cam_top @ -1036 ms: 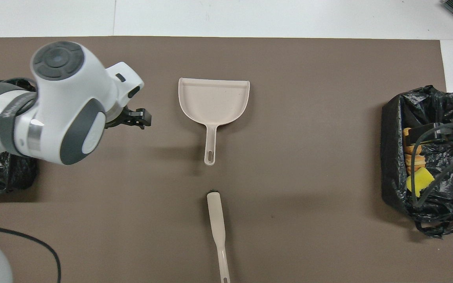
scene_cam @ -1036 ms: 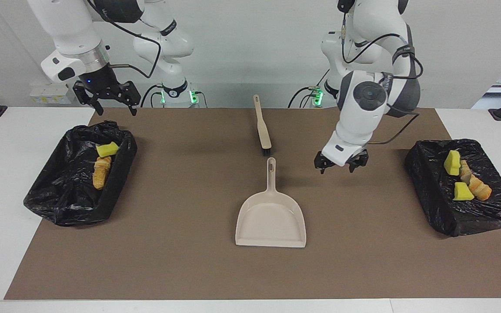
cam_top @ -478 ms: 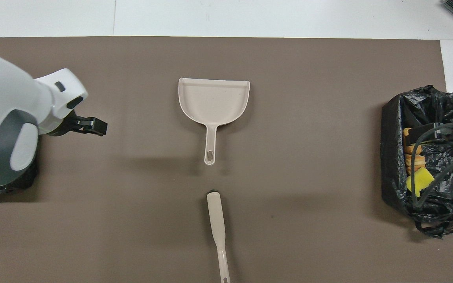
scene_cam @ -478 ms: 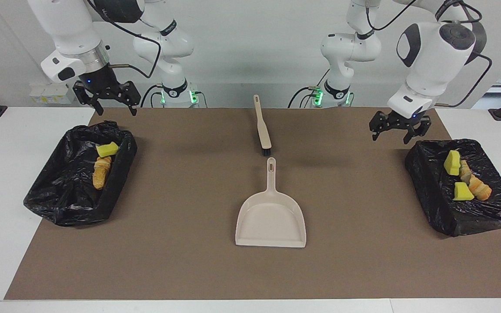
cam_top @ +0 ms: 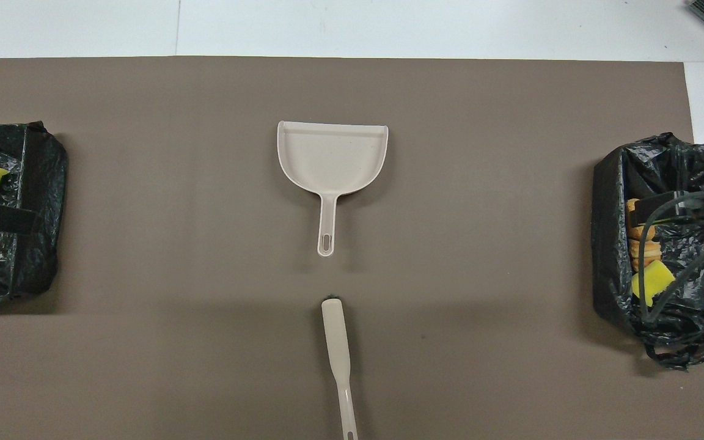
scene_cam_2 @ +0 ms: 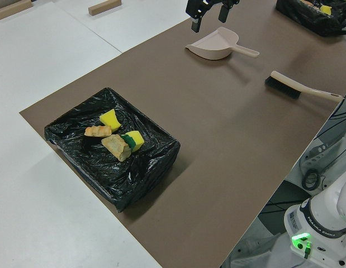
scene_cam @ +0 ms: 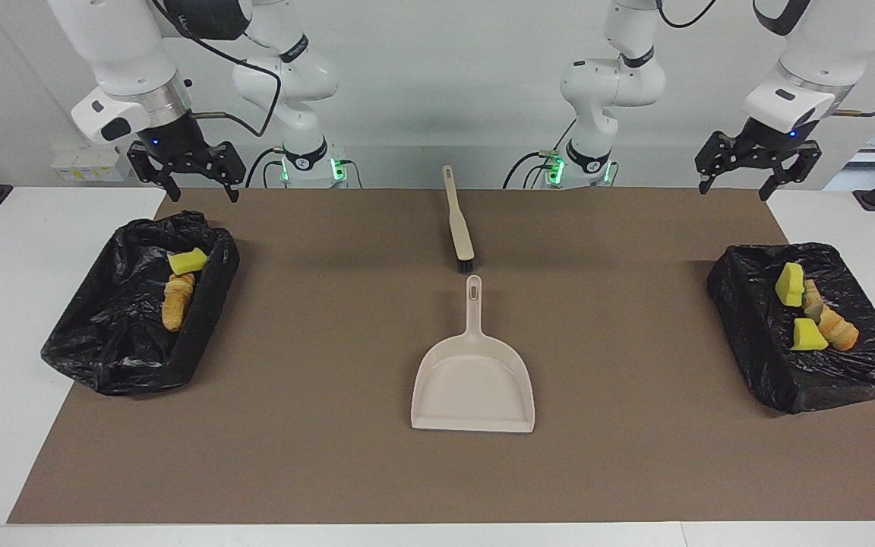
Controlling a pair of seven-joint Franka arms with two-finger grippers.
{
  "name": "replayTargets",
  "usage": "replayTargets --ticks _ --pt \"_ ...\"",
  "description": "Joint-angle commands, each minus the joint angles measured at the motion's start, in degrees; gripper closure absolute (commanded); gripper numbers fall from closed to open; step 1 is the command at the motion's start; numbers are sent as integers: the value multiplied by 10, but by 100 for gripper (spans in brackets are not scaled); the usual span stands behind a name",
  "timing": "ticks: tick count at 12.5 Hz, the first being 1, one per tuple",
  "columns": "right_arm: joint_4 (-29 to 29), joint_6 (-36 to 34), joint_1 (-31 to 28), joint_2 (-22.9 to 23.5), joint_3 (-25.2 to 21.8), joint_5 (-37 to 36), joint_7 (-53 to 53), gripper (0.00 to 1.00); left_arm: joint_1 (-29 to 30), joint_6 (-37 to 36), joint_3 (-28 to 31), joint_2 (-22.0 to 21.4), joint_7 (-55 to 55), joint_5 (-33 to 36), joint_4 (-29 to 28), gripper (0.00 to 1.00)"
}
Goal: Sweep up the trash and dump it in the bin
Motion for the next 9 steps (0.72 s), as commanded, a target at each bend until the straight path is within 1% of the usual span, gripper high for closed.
replayTargets --ticks 1,4,9 --pt "-1 -1 -7 -4 4 8 4 0 9 -41 -3 50 10 -13 73 0" --pt "-1 -1 -7 -4 3 8 4 0 13 -37 -7 30 10 -12 49 0" --pt "-1 -1 -7 -4 3 8 4 0 15 -26 -7 30 12 -12 48 0"
